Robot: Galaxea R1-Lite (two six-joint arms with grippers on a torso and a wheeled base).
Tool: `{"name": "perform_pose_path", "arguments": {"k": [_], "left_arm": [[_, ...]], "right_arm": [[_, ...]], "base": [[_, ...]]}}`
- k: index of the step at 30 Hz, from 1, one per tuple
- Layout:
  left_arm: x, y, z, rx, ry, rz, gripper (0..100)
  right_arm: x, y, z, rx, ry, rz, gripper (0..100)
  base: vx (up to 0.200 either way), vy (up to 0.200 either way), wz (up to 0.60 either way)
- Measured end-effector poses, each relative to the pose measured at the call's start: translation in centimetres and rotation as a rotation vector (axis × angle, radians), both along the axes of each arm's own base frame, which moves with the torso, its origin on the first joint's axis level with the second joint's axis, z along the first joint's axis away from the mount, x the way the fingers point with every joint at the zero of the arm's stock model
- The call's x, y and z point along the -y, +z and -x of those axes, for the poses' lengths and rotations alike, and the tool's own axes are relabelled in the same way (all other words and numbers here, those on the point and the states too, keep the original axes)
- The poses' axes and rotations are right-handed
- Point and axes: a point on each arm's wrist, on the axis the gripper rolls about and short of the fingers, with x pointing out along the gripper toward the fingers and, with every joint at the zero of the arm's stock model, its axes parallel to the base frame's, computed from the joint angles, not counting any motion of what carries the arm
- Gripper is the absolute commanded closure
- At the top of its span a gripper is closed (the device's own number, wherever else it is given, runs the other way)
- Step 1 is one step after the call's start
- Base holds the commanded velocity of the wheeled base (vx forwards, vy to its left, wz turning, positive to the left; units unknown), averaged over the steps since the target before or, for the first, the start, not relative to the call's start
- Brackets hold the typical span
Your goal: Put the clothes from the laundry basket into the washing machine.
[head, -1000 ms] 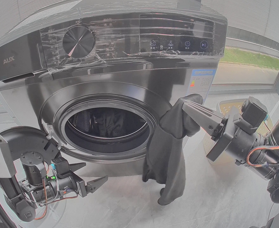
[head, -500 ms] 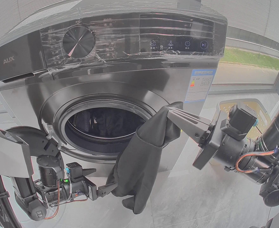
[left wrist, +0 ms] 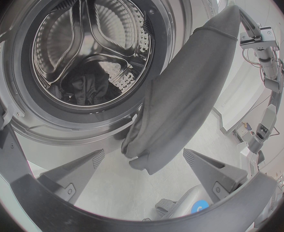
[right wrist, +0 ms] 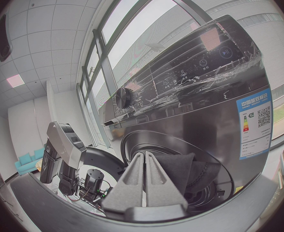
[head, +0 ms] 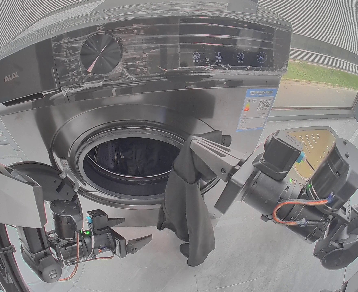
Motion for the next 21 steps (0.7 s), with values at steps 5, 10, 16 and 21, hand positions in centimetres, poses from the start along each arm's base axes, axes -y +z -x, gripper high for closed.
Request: {"name": "perform_pose_path", "arguments": {"k": [5,10,16,21], "left_arm": [[0.1,-0.3,-0.2,-0.007,-0.005,-0.001,0],[0.4,-0.7,-0.9,-0.003,-0.004,-0.001,0],[0.8,-1.5,-1.9,-0.006,-0.005,-0.002,0],[1.3,-1.9,-2.9,0.001,-0.027,0.012,0]], "right_arm": [[-0.4,0.0,-0.1,0.0,0.004,-0.004,100],[-0.7,0.0,-0.1,-0.004,0.011,-0.01,100],[-0.8,0.1,0.2,-0.002,0.022,-0.013,100],[-0.8,0.1,0.3,0.0,0.025,-0.015,100]], "base": [[0.0,0.0,0.0],[0.0,0.0,0.0],[0.0,0.0,0.0],[0.0,0.0,0.0]]}}
